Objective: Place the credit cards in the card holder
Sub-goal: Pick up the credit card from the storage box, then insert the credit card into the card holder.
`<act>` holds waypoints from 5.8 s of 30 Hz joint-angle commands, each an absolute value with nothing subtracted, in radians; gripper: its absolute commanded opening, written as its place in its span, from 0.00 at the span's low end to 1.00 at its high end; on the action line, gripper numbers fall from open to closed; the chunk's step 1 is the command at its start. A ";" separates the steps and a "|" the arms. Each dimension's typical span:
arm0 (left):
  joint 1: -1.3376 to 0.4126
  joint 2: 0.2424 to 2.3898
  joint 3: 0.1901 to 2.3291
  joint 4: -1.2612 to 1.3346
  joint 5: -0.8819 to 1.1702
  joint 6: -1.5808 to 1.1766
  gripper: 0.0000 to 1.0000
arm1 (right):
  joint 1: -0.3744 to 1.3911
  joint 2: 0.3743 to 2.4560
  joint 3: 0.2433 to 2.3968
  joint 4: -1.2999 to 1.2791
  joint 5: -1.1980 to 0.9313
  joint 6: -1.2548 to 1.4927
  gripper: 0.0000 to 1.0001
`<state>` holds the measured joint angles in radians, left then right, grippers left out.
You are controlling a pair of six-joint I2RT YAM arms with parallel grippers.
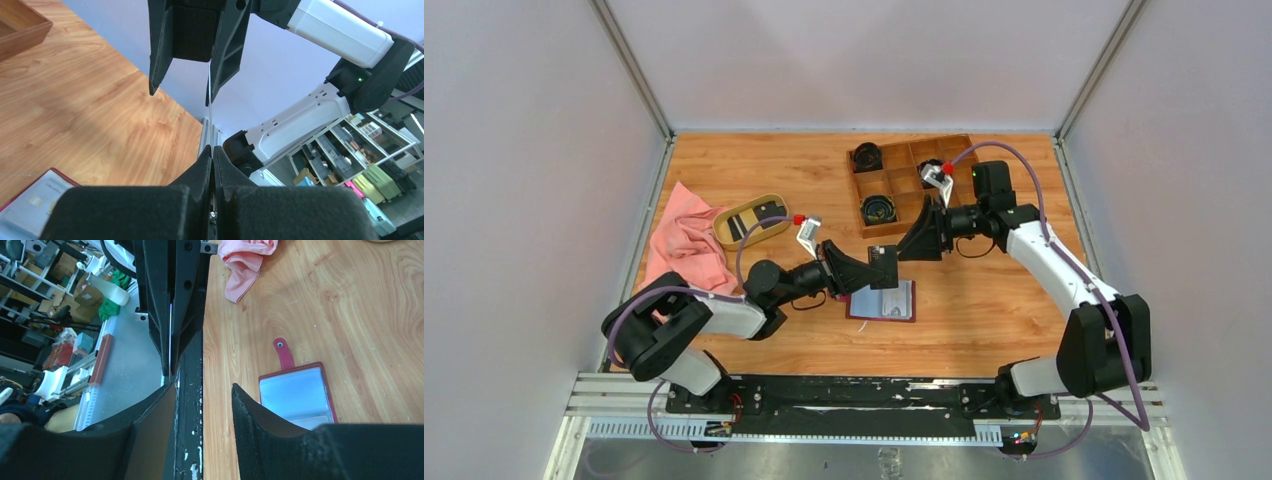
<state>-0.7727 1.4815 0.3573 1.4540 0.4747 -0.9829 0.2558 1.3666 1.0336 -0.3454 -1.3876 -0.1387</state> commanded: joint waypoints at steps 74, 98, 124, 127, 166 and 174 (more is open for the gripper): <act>-0.767 0.908 0.204 0.498 0.126 -0.570 1.00 | 0.223 1.175 0.594 0.131 -0.927 0.347 0.00; -0.770 1.219 0.187 0.636 0.078 -0.870 0.69 | 0.318 1.388 0.369 0.587 -0.667 0.697 0.00; -0.788 1.496 0.227 0.773 0.134 -0.928 0.39 | 0.341 1.482 0.343 0.623 -0.636 0.775 0.00; -0.790 1.534 0.228 0.810 0.147 -0.936 0.35 | 0.342 1.487 0.344 0.623 -0.636 0.785 0.00; -0.793 1.708 0.232 0.998 0.170 -1.003 0.30 | 0.345 1.628 0.515 0.330 -0.744 0.665 0.00; -0.792 1.725 0.252 0.942 0.125 -0.990 0.30 | 0.323 1.580 0.503 0.296 -0.717 0.653 0.00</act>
